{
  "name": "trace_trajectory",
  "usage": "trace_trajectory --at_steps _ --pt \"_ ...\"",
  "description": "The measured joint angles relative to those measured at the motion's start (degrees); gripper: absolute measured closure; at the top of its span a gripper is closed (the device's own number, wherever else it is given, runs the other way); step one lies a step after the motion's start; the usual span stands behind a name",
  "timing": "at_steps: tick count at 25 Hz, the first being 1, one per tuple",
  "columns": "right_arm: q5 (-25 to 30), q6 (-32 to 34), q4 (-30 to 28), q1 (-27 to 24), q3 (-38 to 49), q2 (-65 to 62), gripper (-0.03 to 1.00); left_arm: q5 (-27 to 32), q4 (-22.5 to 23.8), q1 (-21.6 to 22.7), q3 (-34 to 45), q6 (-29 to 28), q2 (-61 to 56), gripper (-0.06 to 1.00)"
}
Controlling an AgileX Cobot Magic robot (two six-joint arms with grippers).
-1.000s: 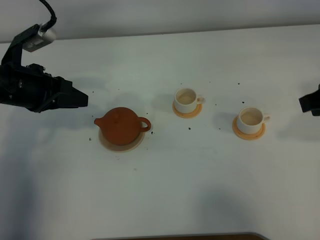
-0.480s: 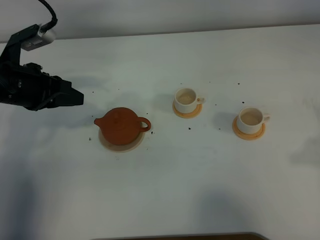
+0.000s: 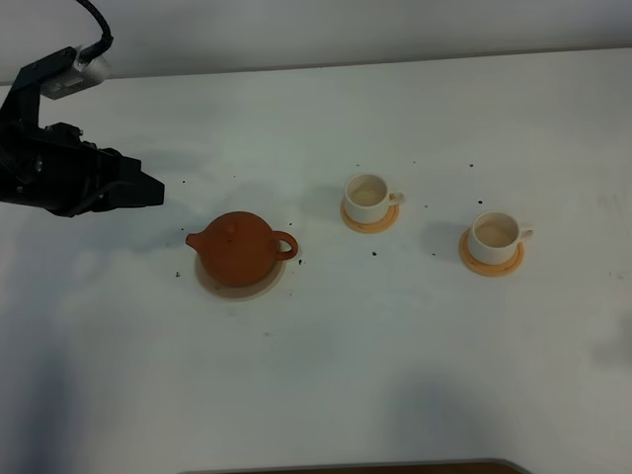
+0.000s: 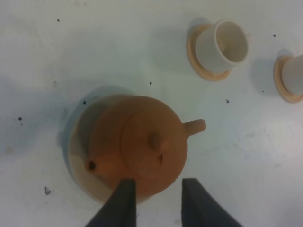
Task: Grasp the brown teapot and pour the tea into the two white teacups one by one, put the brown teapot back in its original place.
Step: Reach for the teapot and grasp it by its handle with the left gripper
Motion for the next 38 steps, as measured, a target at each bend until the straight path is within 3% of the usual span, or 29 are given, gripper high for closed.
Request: trace_trajectory --at_steps 10,23,31,38 --pt "-1.4 0.1 -0.1 0.1 4.6 -5.3 0.58 -2.0 -0.4 -1.1 0.0 0.1 0.0 0.67" --pt "0.8 2.7 -0.1 0.1 10.1 -21.4 0.58 -5.9 -0.4 -13.0 0.0 0.0 0.0 0.67" --pt "0.7 5.2 -2.4 0.1 10.2 -31.1 0.58 -7.1 -0.8 -15.9 0.0 0.0 0.0 0.67" --pt "7.7 5.4 -4.2 0.1 11.2 -33.3 0.58 -7.4 -1.3 -15.9 0.0 0.1 0.0 0.67"
